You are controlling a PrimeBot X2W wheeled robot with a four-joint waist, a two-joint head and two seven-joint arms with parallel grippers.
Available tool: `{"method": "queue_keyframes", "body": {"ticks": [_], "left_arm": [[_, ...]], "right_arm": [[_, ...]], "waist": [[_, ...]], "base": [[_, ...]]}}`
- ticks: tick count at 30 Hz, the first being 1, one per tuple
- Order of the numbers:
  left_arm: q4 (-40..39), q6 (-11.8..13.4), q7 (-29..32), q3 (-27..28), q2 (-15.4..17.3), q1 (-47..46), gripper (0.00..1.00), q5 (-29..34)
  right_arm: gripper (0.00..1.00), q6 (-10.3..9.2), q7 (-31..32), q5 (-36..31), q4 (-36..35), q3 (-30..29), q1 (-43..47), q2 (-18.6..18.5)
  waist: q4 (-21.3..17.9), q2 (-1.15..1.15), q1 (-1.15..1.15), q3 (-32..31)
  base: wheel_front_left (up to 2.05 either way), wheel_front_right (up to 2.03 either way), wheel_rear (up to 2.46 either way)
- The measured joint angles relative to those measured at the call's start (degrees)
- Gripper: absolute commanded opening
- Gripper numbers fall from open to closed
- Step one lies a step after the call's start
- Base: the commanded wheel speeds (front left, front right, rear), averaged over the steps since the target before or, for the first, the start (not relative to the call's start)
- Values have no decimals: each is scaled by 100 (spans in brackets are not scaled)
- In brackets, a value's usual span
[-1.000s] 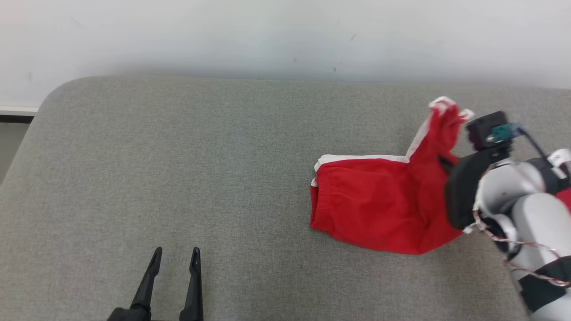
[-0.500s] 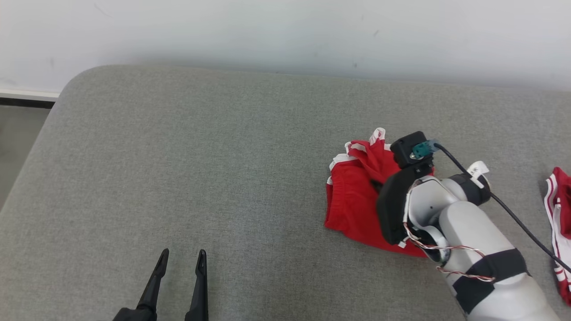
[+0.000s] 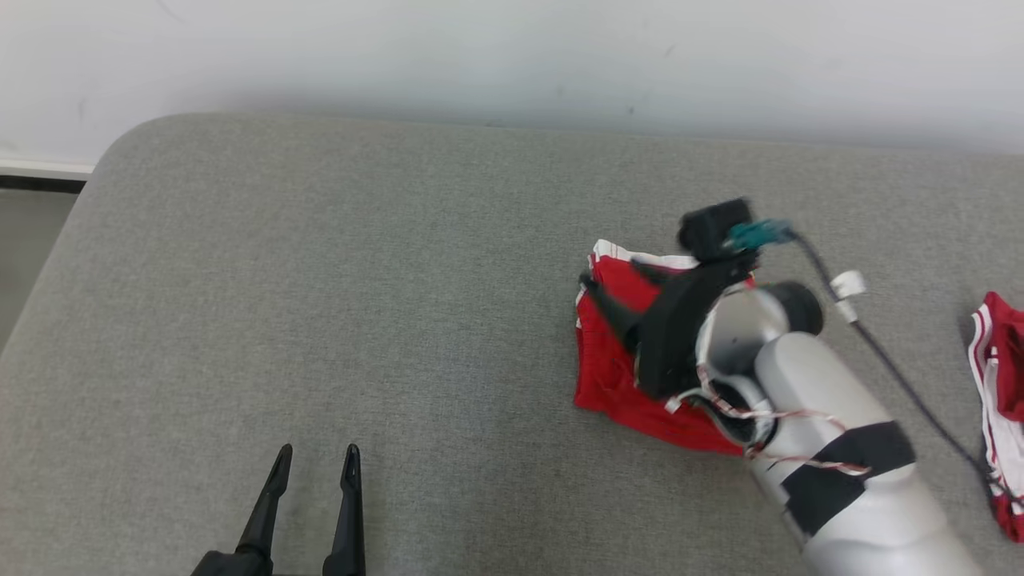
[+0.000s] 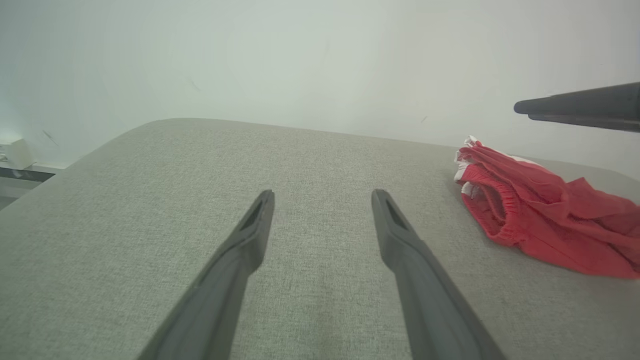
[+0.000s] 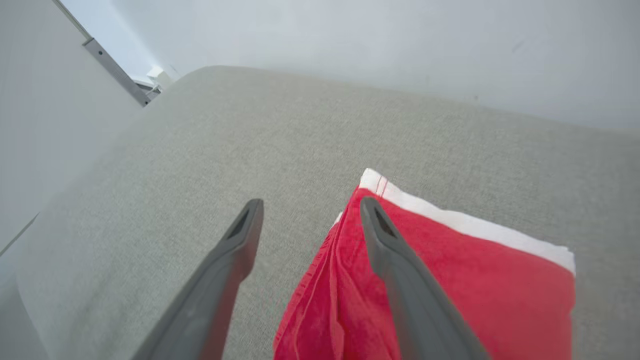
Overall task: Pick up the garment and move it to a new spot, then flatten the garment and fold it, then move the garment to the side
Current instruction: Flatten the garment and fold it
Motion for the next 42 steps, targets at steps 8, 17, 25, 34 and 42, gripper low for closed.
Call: {"method": "queue_keyframes", "body": {"ticks": [8, 17, 25, 34, 42], "left_arm": [[-19, -2, 0, 21, 0, 8, 100, 27], [10, -10, 0, -22, 0, 9, 100, 19], [37, -52, 0, -33, 0, 1, 100, 7], [47, -97, 0, -18, 0, -31, 100, 8], [51, -74, 0, 7, 0, -26, 100, 11]], "right_arm": [[100, 0, -856, -261, -275, -747, 113, -483], [0, 0, -1447, -1311, -171, -1234, 1131, -494], [0, 0, -1677, -1961, 94, -967, 1377, -176], [0, 0, -2016, -1914, 736, -9, 1204, 210], [0, 0, -2271, -1058, 790, 1080, 1132, 287]], "waist": [[-189, 0, 0, -122], [-275, 0, 0, -192], [-224, 0, 0, -94], [-101, 0, 0, -21], [-104, 0, 0, -55]], "base": [[0, 0, 0], [0, 0, 0], [0, 0, 0], [0, 0, 0], [0, 0, 0]]}}
